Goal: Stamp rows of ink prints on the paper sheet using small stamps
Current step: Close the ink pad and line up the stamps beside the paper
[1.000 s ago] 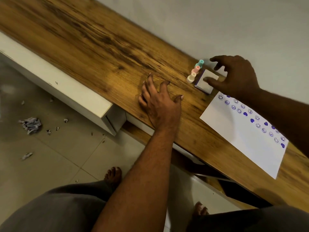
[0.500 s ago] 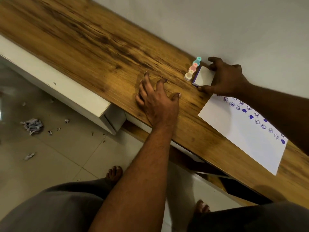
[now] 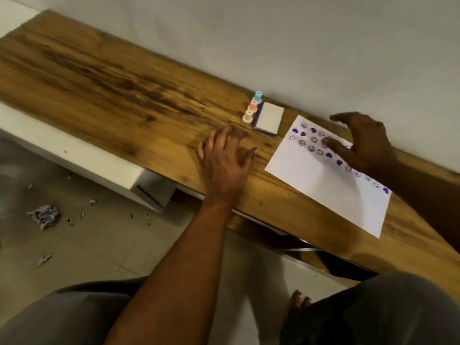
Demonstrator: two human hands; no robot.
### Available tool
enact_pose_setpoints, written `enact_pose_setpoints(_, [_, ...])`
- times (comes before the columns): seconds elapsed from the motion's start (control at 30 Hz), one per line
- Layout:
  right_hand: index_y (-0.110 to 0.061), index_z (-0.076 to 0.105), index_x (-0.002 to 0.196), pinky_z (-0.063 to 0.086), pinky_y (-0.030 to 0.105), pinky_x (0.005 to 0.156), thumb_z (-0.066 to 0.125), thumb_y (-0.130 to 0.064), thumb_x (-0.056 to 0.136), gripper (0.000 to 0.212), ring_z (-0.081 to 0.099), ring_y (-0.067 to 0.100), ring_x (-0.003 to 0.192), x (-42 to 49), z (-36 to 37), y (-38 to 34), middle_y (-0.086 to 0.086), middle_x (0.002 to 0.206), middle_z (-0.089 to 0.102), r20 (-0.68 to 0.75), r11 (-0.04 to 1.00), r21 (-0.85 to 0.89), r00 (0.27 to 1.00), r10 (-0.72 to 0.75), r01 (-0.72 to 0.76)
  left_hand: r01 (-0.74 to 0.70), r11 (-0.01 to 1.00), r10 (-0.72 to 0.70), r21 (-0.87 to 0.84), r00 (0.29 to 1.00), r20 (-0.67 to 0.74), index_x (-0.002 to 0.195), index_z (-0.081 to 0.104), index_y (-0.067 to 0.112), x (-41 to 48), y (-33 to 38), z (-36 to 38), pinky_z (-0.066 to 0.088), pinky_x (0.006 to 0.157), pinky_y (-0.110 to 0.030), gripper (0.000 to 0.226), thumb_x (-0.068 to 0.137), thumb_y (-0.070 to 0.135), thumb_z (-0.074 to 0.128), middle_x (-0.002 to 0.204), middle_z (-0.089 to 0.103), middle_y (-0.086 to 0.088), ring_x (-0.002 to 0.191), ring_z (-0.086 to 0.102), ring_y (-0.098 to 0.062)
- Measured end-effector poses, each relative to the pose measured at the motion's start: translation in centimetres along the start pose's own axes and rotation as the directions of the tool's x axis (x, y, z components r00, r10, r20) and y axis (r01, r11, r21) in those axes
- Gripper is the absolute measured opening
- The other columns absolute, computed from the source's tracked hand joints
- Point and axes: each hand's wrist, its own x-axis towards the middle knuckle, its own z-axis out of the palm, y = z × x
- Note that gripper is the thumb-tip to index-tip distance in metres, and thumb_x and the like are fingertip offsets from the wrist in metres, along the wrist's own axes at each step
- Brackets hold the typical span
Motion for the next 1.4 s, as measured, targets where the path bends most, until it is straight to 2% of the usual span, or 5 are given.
enact_pose_setpoints(0.1, [-0.015, 0.063, 0.128, 0.047, 0.044, 0.095, 0.042, -0.062, 0.099, 0.059, 0.058, 0.033, 0.116, -7.9, -0.4, 5.7, 0.010, 0.127, 0.062, -0.053, 0.985, -0.025, 0.984, 0.171, -0.173, -0.253, 0.966, 0.259, -0.057, 0.940, 0.220, 0.136, 0.065, 0.031, -2.2, 0.7, 0.8, 0.035, 0.113, -0.044, 0.051, 0.098, 0.065, 0.058, 0.141, 0.060, 0.001, 0.130, 0.054, -0.024])
enact_pose_setpoints(0.37, [-0.009, 0.058, 0.126, 0.046, 0.041, 0.093, 0.047, -0.051, 0.102, 0.049, 0.054, 0.033, 0.112, -15.4, 1.8, 9.4, 0.012, 0.127, 0.057, -0.150, 0.947, 0.062, 0.935, 0.321, -0.315, -0.373, 0.923, 0.323, 0.097, 0.887, 0.330, 0.145, 0.053, 0.042, -3.1, 0.2, 0.9, 0.041, 0.104, -0.047, 0.069, 0.092, 0.085, 0.044, 0.143, 0.052, 0.005, 0.128, 0.048, -0.023])
enact_pose_setpoints(0.67, [-0.014, 0.068, 0.128, 0.047, 0.047, 0.091, 0.049, -0.056, 0.096, 0.056, 0.054, 0.041, 0.113, -15.3, 1.6, 9.7, 0.015, 0.127, 0.059, -0.189, 0.877, 0.005, 0.861, 0.473, -0.481, -0.374, 0.919, 0.310, 0.125, 0.881, 0.358, 0.139, 0.062, 0.043, -3.0, 1.1, 0.8, 0.044, 0.101, -0.047, 0.067, 0.090, 0.085, 0.044, 0.142, 0.049, 0.005, 0.130, 0.046, -0.022])
enact_pose_setpoints(0.97, [-0.021, 0.066, 0.133, 0.051, 0.049, 0.088, 0.042, -0.057, 0.097, 0.056, 0.056, 0.044, 0.107, -15.1, 2.1, 10.6, 0.017, 0.126, 0.054, -0.199, 0.860, 0.074, 0.838, 0.508, -0.505, -0.404, 0.912, 0.355, 0.072, 0.865, 0.355, 0.131, 0.068, 0.033, -3.2, 1.5, 0.7, 0.053, 0.091, -0.044, 0.051, 0.094, 0.067, 0.063, 0.135, 0.053, 0.001, 0.121, 0.052, -0.019])
enact_pose_setpoints(1.4, [-0.034, 0.054, 0.142, 0.048, 0.047, 0.083, 0.042, -0.062, 0.097, 0.055, 0.055, 0.039, 0.101, -14.8, 2.7, 11.3, 0.012, 0.112, 0.055, -0.176, 0.847, -0.072, 0.842, 0.510, -0.527, -0.439, 0.896, 0.392, 0.067, 0.853, 0.343, 0.130, 0.072, 0.027, -3.4, 1.6, 0.8, 0.056, 0.077, -0.038, 0.051, 0.093, 0.061, 0.067, 0.119, 0.057, -0.003, 0.100, 0.060, -0.021])
